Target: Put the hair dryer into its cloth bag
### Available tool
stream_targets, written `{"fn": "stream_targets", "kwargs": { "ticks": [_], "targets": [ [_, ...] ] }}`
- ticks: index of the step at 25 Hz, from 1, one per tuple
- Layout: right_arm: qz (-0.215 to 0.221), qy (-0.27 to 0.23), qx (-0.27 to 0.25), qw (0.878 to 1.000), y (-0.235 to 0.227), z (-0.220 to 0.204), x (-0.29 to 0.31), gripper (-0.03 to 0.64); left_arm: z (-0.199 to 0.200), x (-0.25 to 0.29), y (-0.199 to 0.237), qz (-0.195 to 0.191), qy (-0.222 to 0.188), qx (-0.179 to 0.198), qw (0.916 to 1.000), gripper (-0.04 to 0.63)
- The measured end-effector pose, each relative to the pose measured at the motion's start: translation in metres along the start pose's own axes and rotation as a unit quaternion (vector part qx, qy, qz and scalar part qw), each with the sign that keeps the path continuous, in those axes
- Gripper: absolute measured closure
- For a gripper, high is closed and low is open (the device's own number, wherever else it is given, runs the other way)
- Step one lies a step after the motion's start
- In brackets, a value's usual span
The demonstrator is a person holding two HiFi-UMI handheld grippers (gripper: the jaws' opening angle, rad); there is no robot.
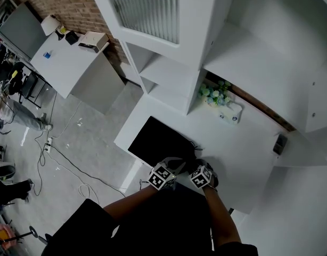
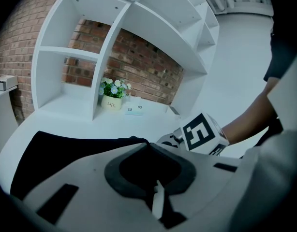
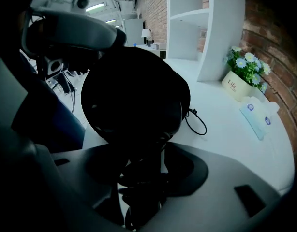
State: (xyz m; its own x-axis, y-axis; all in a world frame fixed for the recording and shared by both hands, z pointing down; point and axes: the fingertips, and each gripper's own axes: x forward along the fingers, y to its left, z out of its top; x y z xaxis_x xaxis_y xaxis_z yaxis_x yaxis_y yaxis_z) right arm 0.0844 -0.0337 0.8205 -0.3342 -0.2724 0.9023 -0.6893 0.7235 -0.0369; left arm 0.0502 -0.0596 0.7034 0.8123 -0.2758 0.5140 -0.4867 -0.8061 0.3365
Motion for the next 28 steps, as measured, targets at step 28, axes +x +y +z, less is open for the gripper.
{"fn": "stream_targets", "kwargs": {
  "ticks": [28],
  "targets": [
    [-0.04, -0.001, 0.046, 0.998, 0.005, -0.052, -0.049, 0.318, -0.018, 0.005, -0.012, 0.01, -0.011, -0.049, 0.9987, 0.563]
  ]
}}
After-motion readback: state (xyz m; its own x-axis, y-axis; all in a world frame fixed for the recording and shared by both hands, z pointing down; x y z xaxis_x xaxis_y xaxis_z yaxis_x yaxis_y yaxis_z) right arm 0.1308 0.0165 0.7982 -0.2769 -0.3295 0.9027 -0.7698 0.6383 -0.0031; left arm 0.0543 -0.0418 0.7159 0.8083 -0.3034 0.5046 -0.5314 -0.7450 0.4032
